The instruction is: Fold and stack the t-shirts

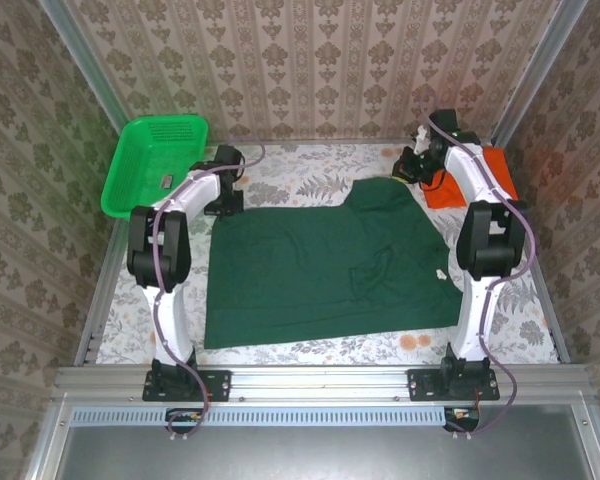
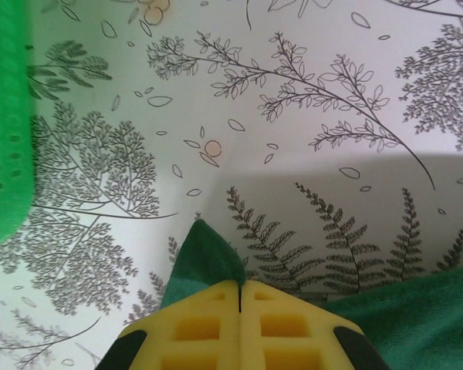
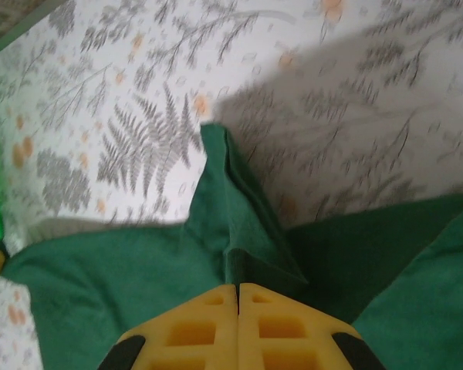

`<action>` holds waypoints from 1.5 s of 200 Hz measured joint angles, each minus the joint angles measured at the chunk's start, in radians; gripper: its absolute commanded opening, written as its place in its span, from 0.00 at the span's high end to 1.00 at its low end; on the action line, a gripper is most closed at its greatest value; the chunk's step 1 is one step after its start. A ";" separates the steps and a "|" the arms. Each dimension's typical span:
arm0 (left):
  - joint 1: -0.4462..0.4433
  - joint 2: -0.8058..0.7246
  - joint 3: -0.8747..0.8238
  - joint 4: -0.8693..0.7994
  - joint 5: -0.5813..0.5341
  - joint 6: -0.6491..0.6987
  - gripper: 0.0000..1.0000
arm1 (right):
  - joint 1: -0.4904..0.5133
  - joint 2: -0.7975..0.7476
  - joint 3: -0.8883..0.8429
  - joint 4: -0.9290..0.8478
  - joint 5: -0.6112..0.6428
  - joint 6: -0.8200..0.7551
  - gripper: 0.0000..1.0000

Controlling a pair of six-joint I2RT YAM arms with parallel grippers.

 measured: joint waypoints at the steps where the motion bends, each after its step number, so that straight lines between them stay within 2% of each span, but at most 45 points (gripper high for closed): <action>1: 0.000 -0.002 -0.002 0.000 0.000 0.001 1.00 | 0.000 -0.006 -0.006 0.000 -0.002 0.000 1.00; 102: -0.026 -0.085 -0.184 0.051 -0.016 0.061 1.00 | -0.121 -0.447 -0.556 0.123 -0.140 0.005 1.00; 202: -0.048 -0.290 -0.333 0.050 -0.034 0.060 1.00 | -0.186 -0.640 -0.817 0.187 -0.176 0.028 1.00; 278: -0.065 -0.297 -0.428 0.019 -0.034 0.034 1.00 | -0.245 -0.821 -1.064 0.237 -0.221 0.082 1.00; 286: -0.065 -0.298 -0.431 0.016 -0.035 0.034 0.93 | -0.252 -0.829 -1.086 0.241 -0.223 0.088 1.00; 300: -0.065 -0.299 -0.439 0.016 -0.038 0.030 0.92 | -0.259 -0.843 -1.122 0.248 -0.223 0.093 1.00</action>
